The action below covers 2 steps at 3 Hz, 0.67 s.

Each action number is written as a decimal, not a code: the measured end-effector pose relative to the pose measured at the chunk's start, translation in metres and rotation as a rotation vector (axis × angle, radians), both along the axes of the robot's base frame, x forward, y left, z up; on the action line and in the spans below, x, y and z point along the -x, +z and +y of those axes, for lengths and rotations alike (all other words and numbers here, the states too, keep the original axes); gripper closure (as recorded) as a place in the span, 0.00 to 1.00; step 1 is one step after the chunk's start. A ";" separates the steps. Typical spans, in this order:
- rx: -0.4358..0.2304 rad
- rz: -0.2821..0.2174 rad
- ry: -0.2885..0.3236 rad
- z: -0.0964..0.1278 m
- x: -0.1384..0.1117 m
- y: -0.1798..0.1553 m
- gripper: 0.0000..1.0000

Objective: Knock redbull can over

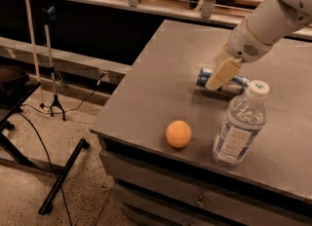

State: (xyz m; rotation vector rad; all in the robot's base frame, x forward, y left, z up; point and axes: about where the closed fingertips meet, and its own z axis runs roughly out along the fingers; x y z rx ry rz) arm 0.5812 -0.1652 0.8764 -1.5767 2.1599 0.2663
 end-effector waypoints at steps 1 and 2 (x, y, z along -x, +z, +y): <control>0.000 0.002 0.002 0.001 0.000 -0.001 0.00; -0.001 0.001 0.002 0.001 0.000 -0.001 0.00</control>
Offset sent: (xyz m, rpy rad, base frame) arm 0.0002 0.0009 -0.0009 0.0001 0.0014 0.0016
